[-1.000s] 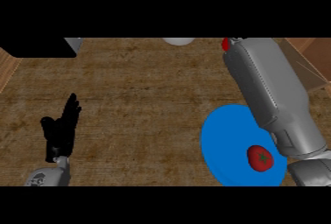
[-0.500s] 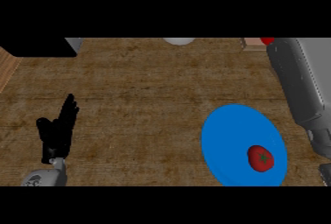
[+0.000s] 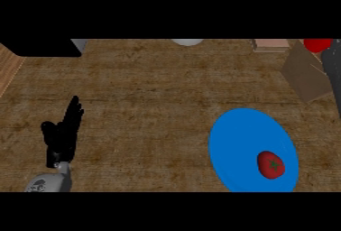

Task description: Pick the can from the plate and place it in the cardboard box

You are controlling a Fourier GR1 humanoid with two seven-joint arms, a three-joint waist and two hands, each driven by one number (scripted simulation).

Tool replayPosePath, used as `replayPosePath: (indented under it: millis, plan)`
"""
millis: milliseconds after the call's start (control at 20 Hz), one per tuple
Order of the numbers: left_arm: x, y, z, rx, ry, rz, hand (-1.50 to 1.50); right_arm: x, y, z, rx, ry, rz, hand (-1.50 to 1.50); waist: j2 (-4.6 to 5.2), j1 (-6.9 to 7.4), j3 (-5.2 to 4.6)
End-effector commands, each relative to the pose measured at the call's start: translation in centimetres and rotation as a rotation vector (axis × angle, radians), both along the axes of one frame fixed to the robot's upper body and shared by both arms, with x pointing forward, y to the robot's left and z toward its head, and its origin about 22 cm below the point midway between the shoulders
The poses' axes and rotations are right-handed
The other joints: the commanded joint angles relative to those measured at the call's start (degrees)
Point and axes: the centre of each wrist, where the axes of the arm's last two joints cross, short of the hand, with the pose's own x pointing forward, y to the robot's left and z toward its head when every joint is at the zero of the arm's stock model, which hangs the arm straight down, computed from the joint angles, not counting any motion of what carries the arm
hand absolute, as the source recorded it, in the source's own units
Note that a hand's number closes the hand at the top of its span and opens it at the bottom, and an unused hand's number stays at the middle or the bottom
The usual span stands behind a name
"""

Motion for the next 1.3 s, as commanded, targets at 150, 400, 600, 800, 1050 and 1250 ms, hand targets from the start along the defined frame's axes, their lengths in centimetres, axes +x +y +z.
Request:
replayPosePath:
  millis: [150, 400, 600, 800, 1050, 1250]
  plan:
    - [1.4, -1.2, 0.9, -0.012, -0.002, -0.018, 0.0, -0.9, -6.4, -3.9, -0.016, 0.046, -0.058, 1.5, 0.43, 0.94, 0.06]
    - [0.6, -1.0, -0.3, -0.009, -0.019, -0.04, 0.0, -2.5, -9.5, -7.1, 0.109, 0.019, -0.112, 1.5, 0.8, 1.71, 0.13]
    - [1.7, -1.6, 1.4, 0.0, -0.022, -0.046, 0.0, -2.9, -11.3, -5.4, 0.244, -0.051, -0.079, -1.5, 0.91, 2.09, 0.25]
    - [1.1, -1.6, 0.0, -0.025, -0.01, -0.034, 0.0, -3.2, -10.4, -8.3, 0.261, -0.194, -0.022, -1.5, 0.84, 1.9, 0.23]
    - [0.2, -0.9, -0.1, -0.009, 0.007, -0.039, 0.0, -4.4, -12.0, -8.6, 0.31, -0.454, 0.111, -1.5, 0.25, 0.76, 0.38]
    - [0.8, 0.8, -0.2, -0.009, 0.009, -0.006, 0.0, -4.2, -11.9, -8.0, 0.454, -0.613, 0.107, -1.5, 0.21, 0.3, 0.17]
